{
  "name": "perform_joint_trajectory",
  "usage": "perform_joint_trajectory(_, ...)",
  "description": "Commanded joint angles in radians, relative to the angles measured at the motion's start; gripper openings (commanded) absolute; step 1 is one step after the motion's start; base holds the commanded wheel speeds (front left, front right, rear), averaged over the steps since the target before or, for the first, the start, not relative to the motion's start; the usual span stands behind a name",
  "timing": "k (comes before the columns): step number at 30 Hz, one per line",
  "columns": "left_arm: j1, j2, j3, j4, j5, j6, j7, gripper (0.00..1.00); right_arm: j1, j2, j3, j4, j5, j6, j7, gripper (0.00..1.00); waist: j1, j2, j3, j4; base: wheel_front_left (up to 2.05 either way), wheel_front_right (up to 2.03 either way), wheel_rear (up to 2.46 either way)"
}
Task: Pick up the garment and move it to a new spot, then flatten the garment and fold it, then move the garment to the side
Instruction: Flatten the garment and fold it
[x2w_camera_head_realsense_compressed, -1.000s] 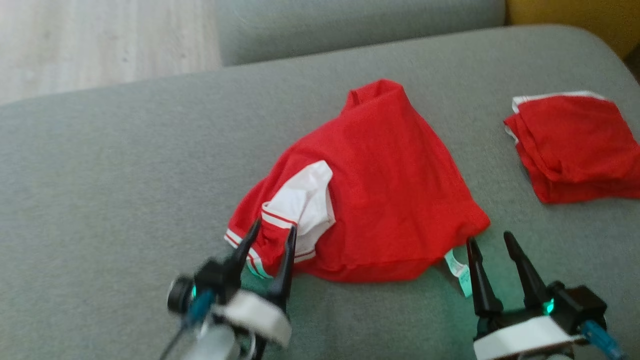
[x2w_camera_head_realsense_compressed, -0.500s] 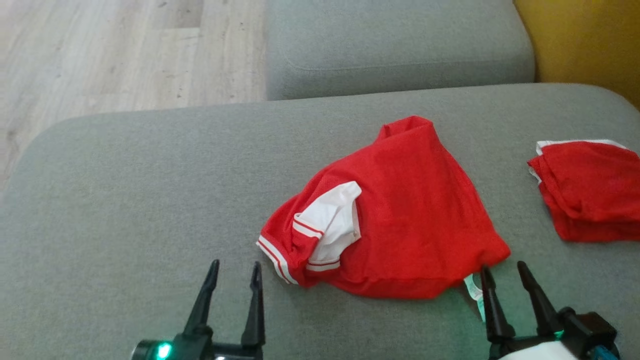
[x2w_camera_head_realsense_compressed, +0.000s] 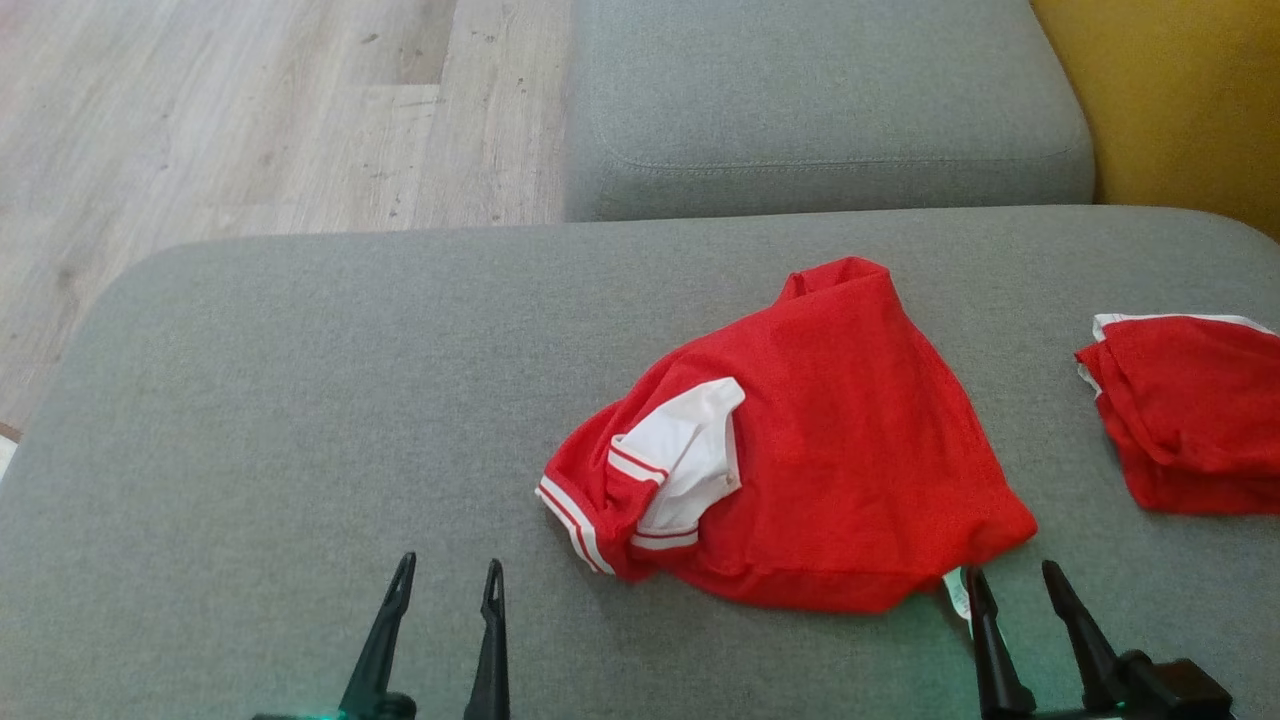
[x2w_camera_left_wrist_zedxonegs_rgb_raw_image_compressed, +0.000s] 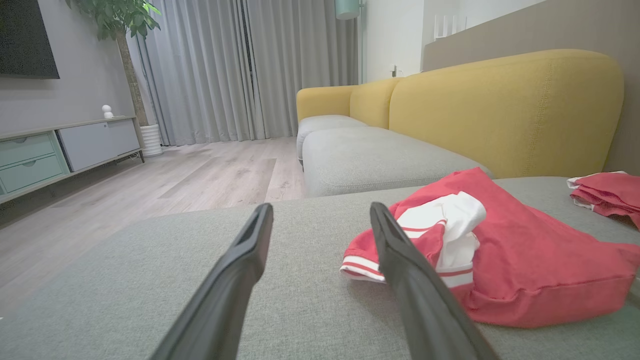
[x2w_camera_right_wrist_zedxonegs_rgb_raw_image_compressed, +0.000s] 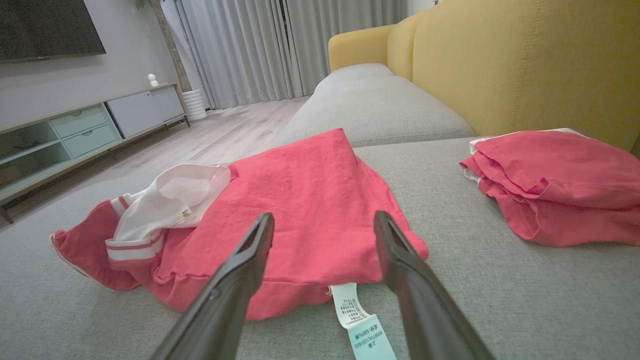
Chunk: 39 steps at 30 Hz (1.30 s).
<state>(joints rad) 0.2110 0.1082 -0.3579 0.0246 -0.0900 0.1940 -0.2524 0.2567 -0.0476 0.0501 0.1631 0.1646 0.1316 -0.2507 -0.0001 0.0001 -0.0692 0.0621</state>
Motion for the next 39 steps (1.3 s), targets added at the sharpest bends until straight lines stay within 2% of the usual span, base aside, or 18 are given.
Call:
perform_joint_trajectory(1,-0.033,-0.014,0.033,-0.029,0.012,0.0,-0.009,1.0,-0.026,-0.009,0.017,-0.028,-0.006,-0.001,-0.011,1.0,0.0001,-0.0001,0.0,0.001,0.0,0.0,0.0)
perform_joint_trajectory(6,-0.036,-0.023,0.032,-0.019,0.022,-0.011,-0.009,1.0,-0.029,-0.007,0.014,-0.026,-0.005,-0.001,-0.011,1.0,0.0001,-0.0001,0.003,-0.001,0.0,0.0,0.0)
perform_joint_trajectory(12,-0.095,-0.026,-0.002,0.033,0.048,-0.055,-0.009,1.0,-0.036,-0.006,0.017,-0.029,-0.001,-0.001,-0.011,1.0,0.0001,-0.0001,0.023,-0.012,0.0,0.0,0.0)
perform_joint_trajectory(20,-0.331,-0.051,-0.158,0.228,0.053,-0.188,-0.009,1.0,-0.065,-0.009,0.045,-0.029,-0.003,-0.001,-0.011,1.0,0.0001,-0.0001,0.069,-0.06,0.0,0.0,0.0)
perform_joint_trajectory(24,-0.438,-0.057,-0.24,0.343,0.029,-0.222,-0.009,1.0,-0.083,-0.019,0.053,-0.027,-0.001,-0.001,-0.011,1.0,0.0001,-0.0001,0.098,-0.098,0.0,0.0,0.0)
perform_joint_trajectory(30,-0.603,-0.058,-0.348,0.495,-0.064,-0.176,-0.002,1.0,-0.123,-0.029,0.066,-0.025,0.005,-0.001,-0.011,1.0,0.0001,-0.0001,0.168,-0.16,0.0,0.0,0.0)
perform_joint_trajectory(38,-0.717,-0.058,-0.374,0.651,-0.136,-0.093,-0.005,1.0,-0.143,-0.035,0.072,-0.021,0.009,-0.001,-0.011,1.0,0.0001,-0.0001,0.198,-0.193,0.0,0.0,0.0)
perform_joint_trajectory(39,-0.726,-0.058,-0.373,0.658,-0.147,-0.086,-0.006,0.96,-0.143,-0.036,0.071,-0.021,0.01,-0.001,-0.011,1.0,0.0001,-0.0001,0.197,-0.193,0.0,0.0,0.0)
